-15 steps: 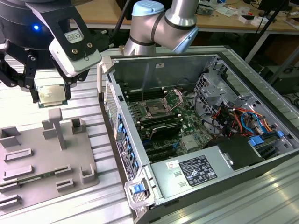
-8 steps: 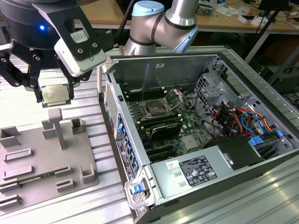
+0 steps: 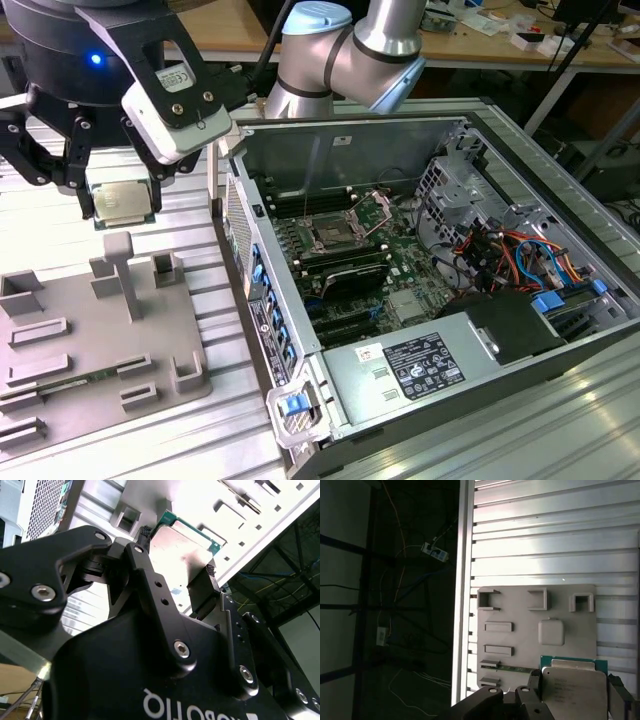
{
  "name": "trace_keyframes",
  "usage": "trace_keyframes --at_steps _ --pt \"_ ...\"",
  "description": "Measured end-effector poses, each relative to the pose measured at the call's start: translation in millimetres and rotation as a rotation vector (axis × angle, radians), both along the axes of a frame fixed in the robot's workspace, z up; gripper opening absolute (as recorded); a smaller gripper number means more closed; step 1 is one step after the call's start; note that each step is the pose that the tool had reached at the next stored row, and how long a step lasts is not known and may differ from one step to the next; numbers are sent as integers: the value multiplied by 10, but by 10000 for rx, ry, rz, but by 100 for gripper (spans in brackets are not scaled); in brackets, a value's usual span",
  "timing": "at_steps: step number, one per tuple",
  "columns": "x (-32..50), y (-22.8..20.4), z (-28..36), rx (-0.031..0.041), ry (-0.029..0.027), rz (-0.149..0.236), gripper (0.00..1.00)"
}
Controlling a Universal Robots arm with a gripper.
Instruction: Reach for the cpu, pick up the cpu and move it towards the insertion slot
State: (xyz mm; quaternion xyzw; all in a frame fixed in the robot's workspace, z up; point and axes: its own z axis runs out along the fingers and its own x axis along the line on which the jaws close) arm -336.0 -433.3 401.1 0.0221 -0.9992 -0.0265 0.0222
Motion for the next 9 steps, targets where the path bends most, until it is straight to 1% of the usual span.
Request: trace_keyframes --at_steps 9 --pt "55 0 -1 -9 -7 0 55"
